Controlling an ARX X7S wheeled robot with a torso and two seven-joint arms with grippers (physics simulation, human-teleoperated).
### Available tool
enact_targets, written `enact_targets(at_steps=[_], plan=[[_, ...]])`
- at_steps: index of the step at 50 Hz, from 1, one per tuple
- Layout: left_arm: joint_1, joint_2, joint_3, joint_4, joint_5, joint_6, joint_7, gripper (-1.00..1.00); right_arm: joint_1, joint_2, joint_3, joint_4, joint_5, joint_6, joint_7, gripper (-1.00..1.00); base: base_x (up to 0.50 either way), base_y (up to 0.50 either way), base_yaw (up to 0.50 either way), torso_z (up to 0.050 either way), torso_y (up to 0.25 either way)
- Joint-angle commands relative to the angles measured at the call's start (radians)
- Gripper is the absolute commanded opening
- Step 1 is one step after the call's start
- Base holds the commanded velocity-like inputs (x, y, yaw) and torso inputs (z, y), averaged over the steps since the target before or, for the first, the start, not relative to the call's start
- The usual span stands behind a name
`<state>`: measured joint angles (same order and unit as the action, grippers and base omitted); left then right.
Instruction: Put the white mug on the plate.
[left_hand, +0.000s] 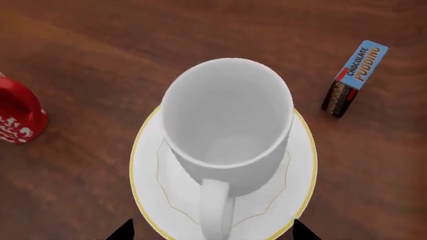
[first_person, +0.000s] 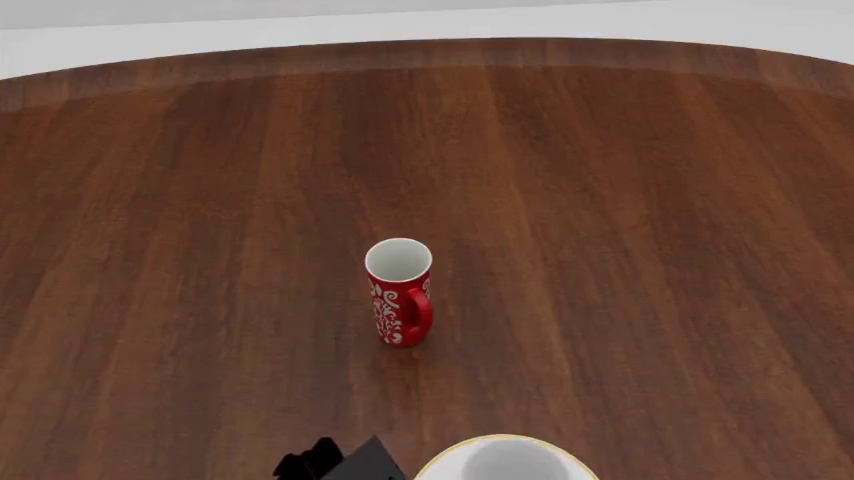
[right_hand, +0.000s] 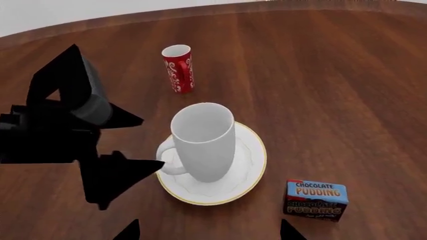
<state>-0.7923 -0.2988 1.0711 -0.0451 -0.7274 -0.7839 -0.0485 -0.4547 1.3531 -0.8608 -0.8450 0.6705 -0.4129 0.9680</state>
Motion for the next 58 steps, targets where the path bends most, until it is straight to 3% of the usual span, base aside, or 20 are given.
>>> enact_targets(at_steps=[1,21,44,46,49,58], plan=[[0.008,-0.039,-0.022,0.091,-0.037,-0.029,-0.029,1.00,0.001,-0.005,-0.006,0.003,-0.009,0.000,-0.001,1.00,0.00,0.00,0.00,0.000,0.000],[0.036,-0.173,-0.160,0.436,-0.206,-0.109,-0.184,1.00,0.052,-0.002,0.004,-0.052,0.027,0.067,0.001,1.00,0.00,0.00,0.00,0.000,0.000],[0.097,-0.401,-0.477,0.857,-0.548,-0.046,-0.474,1.00,0.087,-0.014,0.003,-0.080,0.028,0.122,-0.005,1.00,0.00,0.00,0.00,0.000,0.000],[0.112,-0.423,-0.497,0.886,-0.564,-0.030,-0.489,1.00,0.095,-0.017,0.004,-0.086,0.035,0.135,-0.007,1.00,0.00,0.00,0.00,0.000,0.000],[0.214,-0.446,-0.500,0.907,-0.453,0.040,-0.449,1.00,0.101,-0.022,0.003,-0.088,0.037,0.143,-0.011,1.00,0.00,0.00,0.00,0.000,0.000],[0.380,-0.556,-0.592,1.036,-0.440,0.179,-0.477,1.00,0.145,-0.051,0.010,-0.079,0.064,0.184,-0.044,1.00,0.00,0.00,0.00,0.000,0.000]])
